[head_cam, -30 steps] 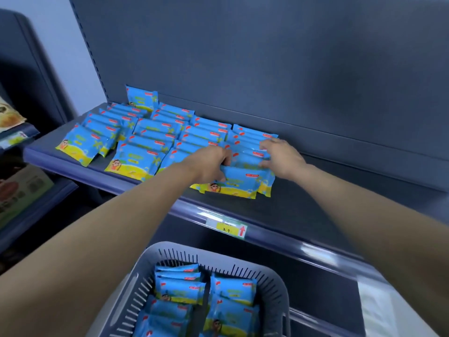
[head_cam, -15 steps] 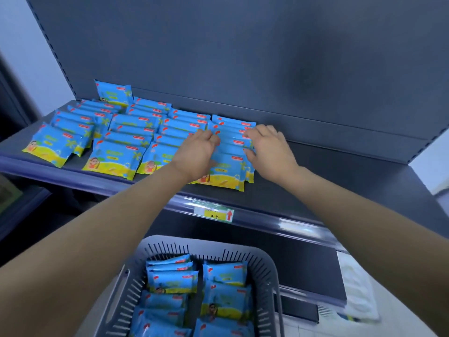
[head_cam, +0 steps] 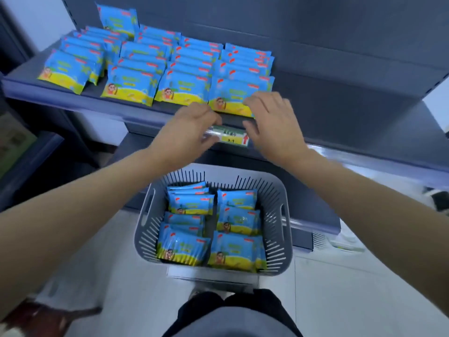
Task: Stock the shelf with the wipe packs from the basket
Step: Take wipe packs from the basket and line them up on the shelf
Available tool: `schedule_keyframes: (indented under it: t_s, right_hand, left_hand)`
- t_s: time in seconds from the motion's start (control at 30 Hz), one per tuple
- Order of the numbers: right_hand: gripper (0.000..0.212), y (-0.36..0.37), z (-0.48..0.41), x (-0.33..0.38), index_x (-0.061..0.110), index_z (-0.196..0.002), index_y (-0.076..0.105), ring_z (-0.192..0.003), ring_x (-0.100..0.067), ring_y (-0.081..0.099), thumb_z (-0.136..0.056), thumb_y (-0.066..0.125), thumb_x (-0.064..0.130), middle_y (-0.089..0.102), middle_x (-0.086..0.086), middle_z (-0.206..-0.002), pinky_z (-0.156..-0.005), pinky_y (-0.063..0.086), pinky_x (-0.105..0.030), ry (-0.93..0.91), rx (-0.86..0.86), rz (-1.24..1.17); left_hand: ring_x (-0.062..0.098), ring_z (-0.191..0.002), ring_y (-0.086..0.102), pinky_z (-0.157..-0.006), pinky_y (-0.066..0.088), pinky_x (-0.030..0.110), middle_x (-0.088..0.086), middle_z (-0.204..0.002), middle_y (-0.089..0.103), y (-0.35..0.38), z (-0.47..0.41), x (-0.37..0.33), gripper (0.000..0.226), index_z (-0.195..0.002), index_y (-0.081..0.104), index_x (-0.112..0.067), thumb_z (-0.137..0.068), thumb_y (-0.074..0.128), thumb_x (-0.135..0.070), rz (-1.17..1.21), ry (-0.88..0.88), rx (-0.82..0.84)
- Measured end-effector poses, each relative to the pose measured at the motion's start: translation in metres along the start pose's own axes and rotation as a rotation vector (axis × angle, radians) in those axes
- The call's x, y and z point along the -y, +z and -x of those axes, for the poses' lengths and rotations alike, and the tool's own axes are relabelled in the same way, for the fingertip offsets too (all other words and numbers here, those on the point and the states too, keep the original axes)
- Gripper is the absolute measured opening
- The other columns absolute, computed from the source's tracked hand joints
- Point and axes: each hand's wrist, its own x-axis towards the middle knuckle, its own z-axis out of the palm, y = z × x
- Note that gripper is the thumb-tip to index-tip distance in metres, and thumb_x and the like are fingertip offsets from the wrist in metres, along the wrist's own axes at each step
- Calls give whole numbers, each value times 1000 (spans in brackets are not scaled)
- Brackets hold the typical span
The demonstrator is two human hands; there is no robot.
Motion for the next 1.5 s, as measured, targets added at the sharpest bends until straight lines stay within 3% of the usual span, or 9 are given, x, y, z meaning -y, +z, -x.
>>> schedule_keyframes:
  t_s: [0.13,0.3,0.47,0.6,0.87,1.07,1.2,1.33,1.5]
  right_hand:
    - [34,55,50,21,5,-122,54,-114,-32,49,-89,52,16,55,-13,-122,-92,34,-40,-7,261,-30]
    - [39,121,101,24,9,-132,43,-119,-29,43,-93,44,16,48,-12,-131,-98,30,-38,81,572,-7]
    - [40,160,129,18,6,-130,44,-122,-33,40,-91,50,15,46,-15,-131,-99,34,-40,160,871,-55]
    - [48,177,141,16,8,-135,40,-129,-33,36,-92,53,21,40,-15,-139,-101,37,-42,236,999,-67]
    - [57,202,157,18,9,-143,27,-128,-31,38,-93,51,23,32,-12,-145,-103,38,-46,335,1096,-95]
    - [43,204,158,23,10,-132,43,-121,-34,41,-90,53,13,39,-16,-133,-98,38,-45,386,1109,-9]
    - [40,186,143,29,13,-125,46,-107,-30,54,-87,51,4,56,-10,-119,-93,39,-43,398,1136,3]
    - [39,137,101,15,12,-122,48,-109,-33,55,-85,43,0,55,-14,-122,-87,43,-41,399,1012,-85]
    - [29,40,34,-20,10,-104,58,-91,-32,57,-80,44,1,62,-11,-107,-62,38,-28,338,873,-2]
  left_hand:
    - [31,-107,51,-90,35,35,12,-112,58,50,57,10,32,-115,59,-5,-87,62,-19,17,-84,260]
    - [31,-111,49,-94,37,38,14,-118,55,101,101,40,34,-119,56,-5,-88,60,-18,20,-271,486]
    - [32,-112,49,-92,38,37,15,-119,54,136,129,57,37,-118,55,-4,-84,65,-16,-8,-364,547]
    - [31,-113,47,-92,36,37,14,-119,53,154,136,63,38,-120,54,-7,-84,64,-17,-24,-342,557]
    - [28,-118,41,-96,32,38,11,-126,48,189,132,68,44,-132,44,-10,-89,54,-18,-211,-271,611]
    - [26,-113,44,-94,30,36,7,-119,50,198,131,64,32,-119,52,-13,-87,55,-17,-368,-245,701]
    - [26,-103,52,-88,35,36,6,-107,56,186,124,65,18,-101,59,-11,-85,57,-18,-256,-301,697]
    - [32,-97,57,-78,41,34,12,-100,62,151,94,54,24,-101,63,-7,-79,64,-15,-31,-303,556]
    - [24,-96,55,-76,39,31,5,-100,62,89,37,26,24,-101,63,-11,-81,66,-23,111,-196,440]
